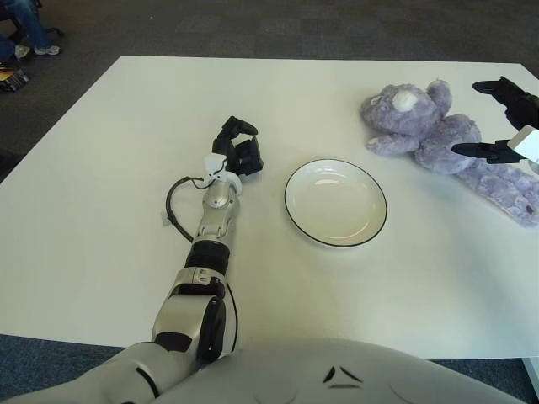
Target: Put the doll into the plate.
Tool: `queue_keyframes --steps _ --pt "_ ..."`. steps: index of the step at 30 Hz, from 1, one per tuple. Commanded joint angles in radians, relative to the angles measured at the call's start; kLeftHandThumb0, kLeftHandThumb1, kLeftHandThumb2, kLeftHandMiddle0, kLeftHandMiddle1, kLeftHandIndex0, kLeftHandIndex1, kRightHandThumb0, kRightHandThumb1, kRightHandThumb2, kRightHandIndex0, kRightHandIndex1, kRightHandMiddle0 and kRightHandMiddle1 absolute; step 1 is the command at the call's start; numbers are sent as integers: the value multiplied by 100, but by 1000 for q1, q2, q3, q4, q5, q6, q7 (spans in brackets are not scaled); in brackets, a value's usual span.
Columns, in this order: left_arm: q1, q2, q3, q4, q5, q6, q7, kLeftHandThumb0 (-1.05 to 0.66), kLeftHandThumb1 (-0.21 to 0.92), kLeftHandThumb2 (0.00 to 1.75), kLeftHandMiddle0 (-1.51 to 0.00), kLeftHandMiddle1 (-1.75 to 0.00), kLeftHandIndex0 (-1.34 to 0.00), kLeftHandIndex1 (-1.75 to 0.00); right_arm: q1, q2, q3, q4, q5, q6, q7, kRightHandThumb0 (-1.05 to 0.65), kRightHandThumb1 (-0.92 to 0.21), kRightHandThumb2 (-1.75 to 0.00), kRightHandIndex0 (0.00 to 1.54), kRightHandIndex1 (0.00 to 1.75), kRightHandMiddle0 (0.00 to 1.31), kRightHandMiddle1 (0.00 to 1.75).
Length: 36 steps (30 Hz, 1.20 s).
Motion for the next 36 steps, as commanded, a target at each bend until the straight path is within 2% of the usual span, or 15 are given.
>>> queue_keyframes --steps 1,5,9,15,19,26,36 --pt "48 -8 6 41 -18 -6 -8 -45 41 120 -110 -175 -53 -175 -52 -20 27 39 12 23 33 -99 -75 -32 0 19 0 38" --pt "48 -9 8 42 -20 -5 -10 -45 41 120 -109 -175 -54 -175 -109 -21 59 109 14 17 44 -100 -77 -32 0 15 0 42" --pt "47 -11 10 42 -22 -4 -7 -45 41 120 -109 -175 -54 -175 -187 -33 117 245 -4 -48 43 -102 -78 -32 0 13 0 43" --pt "47 -12 10 45 -20 -4 -3 -45 41 120 -108 -175 -54 -175 -239 -65 189 324 -37 -109 63 -100 -84 -31 0 6 0 45" --pt "47 -12 9 49 -19 -17 -6 -45 41 120 -110 -175 -53 -175 -281 -55 237 383 -51 -124 66 -98 -87 -31 0 4 0 47" --pt "49 -12 8 50 -19 -25 -8 -45 41 120 -112 -175 -54 -175 -337 -18 278 485 -38 -113 74 -93 -88 -30 0 1 0 48" --pt "53 -15 4 45 -15 -41 -3 -45 41 120 -114 -175 -54 -175 -378 36 347 631 -68 -138 14 -91 -89 -30 0 0 0 49"
